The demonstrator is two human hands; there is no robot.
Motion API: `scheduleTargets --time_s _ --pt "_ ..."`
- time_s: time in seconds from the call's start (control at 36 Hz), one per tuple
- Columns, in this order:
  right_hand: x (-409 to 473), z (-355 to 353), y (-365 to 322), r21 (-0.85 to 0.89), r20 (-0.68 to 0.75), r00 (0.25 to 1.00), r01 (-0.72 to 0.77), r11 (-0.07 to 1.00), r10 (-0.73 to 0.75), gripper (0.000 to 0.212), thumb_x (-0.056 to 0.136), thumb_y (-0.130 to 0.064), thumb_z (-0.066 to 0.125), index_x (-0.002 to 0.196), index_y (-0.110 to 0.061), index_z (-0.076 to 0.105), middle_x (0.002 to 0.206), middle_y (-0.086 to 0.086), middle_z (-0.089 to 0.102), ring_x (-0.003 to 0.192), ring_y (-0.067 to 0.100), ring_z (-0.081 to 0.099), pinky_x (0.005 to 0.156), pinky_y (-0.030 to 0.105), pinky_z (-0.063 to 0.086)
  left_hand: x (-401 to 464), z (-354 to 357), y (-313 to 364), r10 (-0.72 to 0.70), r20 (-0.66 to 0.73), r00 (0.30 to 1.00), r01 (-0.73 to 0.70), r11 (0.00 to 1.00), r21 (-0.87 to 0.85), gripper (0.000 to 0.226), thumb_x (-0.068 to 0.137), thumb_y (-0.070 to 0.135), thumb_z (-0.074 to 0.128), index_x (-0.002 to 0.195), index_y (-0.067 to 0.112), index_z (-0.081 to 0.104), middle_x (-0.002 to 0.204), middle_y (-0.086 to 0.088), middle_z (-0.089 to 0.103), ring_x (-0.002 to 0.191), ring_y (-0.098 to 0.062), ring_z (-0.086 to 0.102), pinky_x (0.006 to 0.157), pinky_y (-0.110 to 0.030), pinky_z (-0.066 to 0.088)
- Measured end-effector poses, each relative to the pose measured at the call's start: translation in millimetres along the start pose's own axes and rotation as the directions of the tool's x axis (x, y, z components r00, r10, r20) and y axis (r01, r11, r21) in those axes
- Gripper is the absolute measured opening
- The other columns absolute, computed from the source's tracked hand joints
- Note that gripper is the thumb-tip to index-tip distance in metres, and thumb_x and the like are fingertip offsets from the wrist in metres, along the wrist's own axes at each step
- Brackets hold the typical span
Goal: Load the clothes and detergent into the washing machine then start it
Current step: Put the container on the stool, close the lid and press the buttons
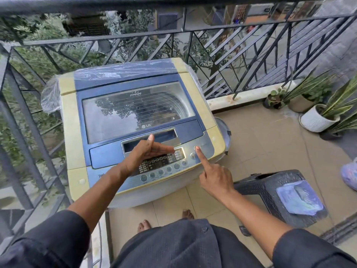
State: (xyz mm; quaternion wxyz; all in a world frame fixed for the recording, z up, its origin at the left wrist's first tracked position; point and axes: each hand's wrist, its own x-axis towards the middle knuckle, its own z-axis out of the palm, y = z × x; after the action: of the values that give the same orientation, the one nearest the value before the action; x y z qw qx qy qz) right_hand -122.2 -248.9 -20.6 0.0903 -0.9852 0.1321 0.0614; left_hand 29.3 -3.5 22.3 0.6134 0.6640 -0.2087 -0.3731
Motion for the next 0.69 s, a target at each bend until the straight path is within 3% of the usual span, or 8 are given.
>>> scheduleTargets --time_s 0.14,0.31,0.69 --pt "-3 2 -6 0.045 -0.005 1.0 -0.016 0.999 0.016 0.105 0.087 -0.016 0.054 0.158 -0.051 -0.015 0.062 0.005 0.06 0.056 0.029 0.062 0.057 0.038 0.055 -4 8 -4 0.019 -0.043 0.999 -0.02 0.999 -0.026 0.082 0.107 0.047 0.012 0.127 -0.007 0.07 0.13 -0.017 0.073 0.13 -0.029 0.066 0.121 -0.049 0.042" --pt "-10 5 -12 0.069 -0.012 0.999 -0.045 0.997 0.046 0.109 0.086 -0.014 0.059 0.159 -0.047 -0.015 0.052 0.0 0.051 0.045 0.02 0.053 0.048 0.039 0.055 -4 10 -7 0.034 -0.08 0.996 -0.036 0.999 -0.025 0.082 0.108 0.048 0.012 0.125 -0.006 0.072 0.127 -0.017 0.075 0.127 -0.03 0.068 0.12 -0.048 0.044" --pt "-12 -5 -12 0.093 0.027 0.999 -0.039 0.995 0.037 0.106 0.089 -0.015 0.054 0.157 -0.049 -0.02 0.059 0.001 0.055 0.052 0.024 0.055 0.056 0.037 0.054 0 3 -2 0.0 -0.025 1.0 -0.001 0.997 -0.071 0.082 0.107 0.051 0.014 0.124 -0.004 0.072 0.127 -0.018 0.075 0.128 -0.031 0.068 0.118 -0.042 0.046"
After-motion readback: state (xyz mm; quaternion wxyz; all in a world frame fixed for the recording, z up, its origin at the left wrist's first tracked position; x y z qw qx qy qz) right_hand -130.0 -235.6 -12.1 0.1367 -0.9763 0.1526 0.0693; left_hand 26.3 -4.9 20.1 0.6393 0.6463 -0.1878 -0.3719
